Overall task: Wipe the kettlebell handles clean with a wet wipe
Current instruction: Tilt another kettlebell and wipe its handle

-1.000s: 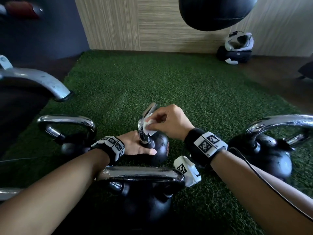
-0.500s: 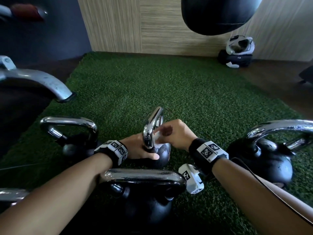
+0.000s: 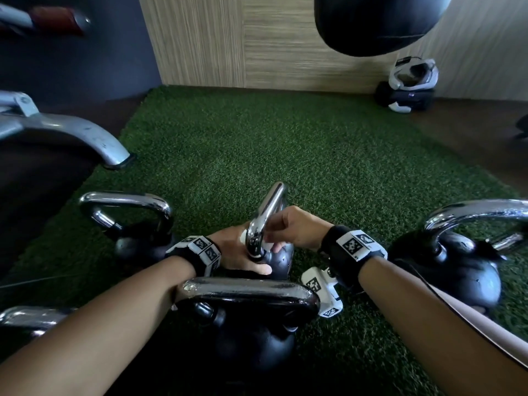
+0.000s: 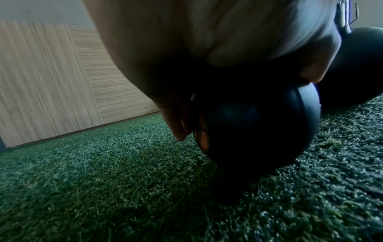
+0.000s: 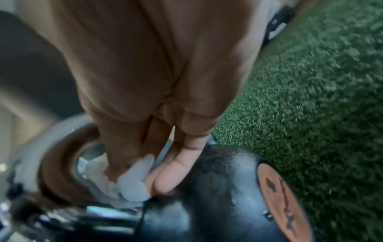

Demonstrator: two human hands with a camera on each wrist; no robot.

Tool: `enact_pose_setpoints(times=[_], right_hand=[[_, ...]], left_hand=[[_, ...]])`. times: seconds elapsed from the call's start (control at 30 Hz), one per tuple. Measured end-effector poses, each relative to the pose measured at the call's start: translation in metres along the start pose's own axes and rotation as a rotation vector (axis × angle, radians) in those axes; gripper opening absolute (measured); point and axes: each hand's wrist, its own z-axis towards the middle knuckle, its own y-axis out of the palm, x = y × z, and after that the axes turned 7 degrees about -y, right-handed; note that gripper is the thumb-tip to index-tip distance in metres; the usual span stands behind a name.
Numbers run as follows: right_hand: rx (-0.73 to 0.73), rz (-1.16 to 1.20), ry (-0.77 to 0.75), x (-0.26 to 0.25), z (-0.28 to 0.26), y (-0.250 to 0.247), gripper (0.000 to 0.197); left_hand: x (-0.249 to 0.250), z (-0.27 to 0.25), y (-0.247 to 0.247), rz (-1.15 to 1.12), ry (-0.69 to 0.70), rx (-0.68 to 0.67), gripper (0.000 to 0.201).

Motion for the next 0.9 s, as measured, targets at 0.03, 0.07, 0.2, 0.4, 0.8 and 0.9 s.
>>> enact_pose_setpoints(times=[0.03, 0.07, 0.2, 0.4, 0.8, 0.9], right_hand=[[-0.008, 0.043, 0.018, -0.001, -0.001, -0.001, 0.015], [-0.016, 0.124, 0.047, -0.002, -0.003, -0.001, 0.015], [-0.009, 0.521, 0.132, -0.004, -0.013, -0.005, 0.016], [0.197, 0.647, 0.125, -0.006, -0.003, -0.006, 0.021], [0.552, 0.478, 0.029, 0.006, 0.011, -0.004, 0.023], [0.637, 0.385, -0.031, 0.007, 0.011, -0.001, 0.028]], left_hand=[[0.000, 0.000, 0.000, 0.005, -0.010, -0.011, 0.035], [-0.002, 0.001, 0.000, 0.037, -0.015, -0.018, 0.037], [0.001, -0.004, -0.001, 0.070, 0.014, -0.008, 0.062], [-0.003, -0.001, 0.000, -0.011, 0.055, 0.000, 0.082], [0.000, 0.003, 0.002, -0.135, -0.057, -0.016, 0.033], [0.003, 0.001, 0.002, -0.147, -0.059, -0.011, 0.037]])
